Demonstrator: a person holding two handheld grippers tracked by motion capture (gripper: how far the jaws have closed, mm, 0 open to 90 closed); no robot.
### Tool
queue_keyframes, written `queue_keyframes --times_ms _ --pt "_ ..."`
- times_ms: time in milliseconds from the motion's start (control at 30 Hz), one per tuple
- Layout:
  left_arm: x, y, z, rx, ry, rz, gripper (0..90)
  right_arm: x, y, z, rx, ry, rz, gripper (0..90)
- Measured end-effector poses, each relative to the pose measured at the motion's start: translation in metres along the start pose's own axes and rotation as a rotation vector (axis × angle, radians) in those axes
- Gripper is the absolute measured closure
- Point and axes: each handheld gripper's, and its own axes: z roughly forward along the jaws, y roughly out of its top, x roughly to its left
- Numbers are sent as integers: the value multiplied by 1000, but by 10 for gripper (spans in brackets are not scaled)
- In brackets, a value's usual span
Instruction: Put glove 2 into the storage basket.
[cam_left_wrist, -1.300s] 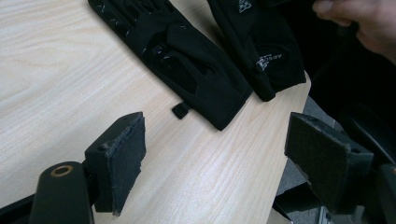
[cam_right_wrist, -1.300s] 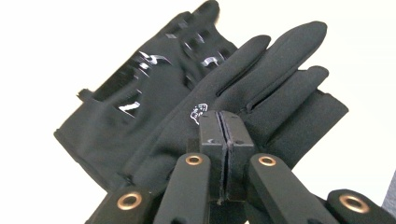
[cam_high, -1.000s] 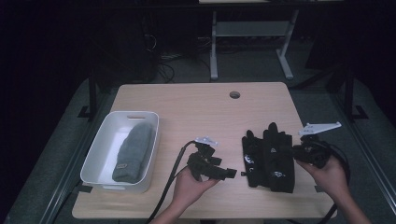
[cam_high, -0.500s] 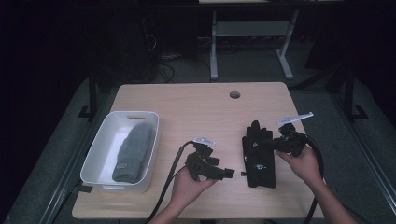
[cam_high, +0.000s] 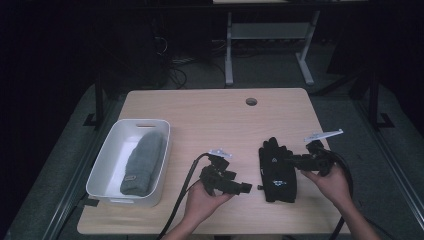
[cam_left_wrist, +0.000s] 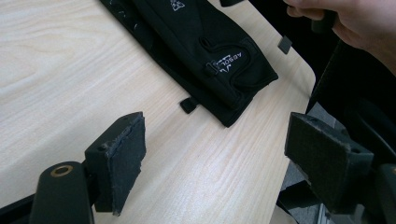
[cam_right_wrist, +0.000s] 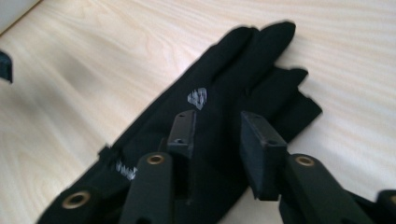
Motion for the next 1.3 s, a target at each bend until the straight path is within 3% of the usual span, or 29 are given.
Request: queue_keyframes --times_ms 33,267,567,867,1067,1133,1167,1300 --pt "0 0 1 2 -2 -4 206 -2 -4 -1 -13 5 -15 705" --pt "3 -3 6 15 -24 -25 225 -5 -28 4 18 39 15 807" --pt "5 -5 10 35 -32 -45 233 14 -32 14 20 69 -10 860" --pt "8 -8 13 55 -39 -50 235 23 -37 24 32 98 -5 874" --pt "10 -7 16 61 -32 -58 234 41 -32 35 51 152 -36 844" --pt "10 -7 18 64 -28 -63 235 45 -29 38 53 155 -49 791" --pt "11 -6 21 68 -14 -65 238 45 -27 36 33 160 -34 715" --pt "13 -3 27 79 3 -68 247 35 -23 25 -27 81 -7 535"
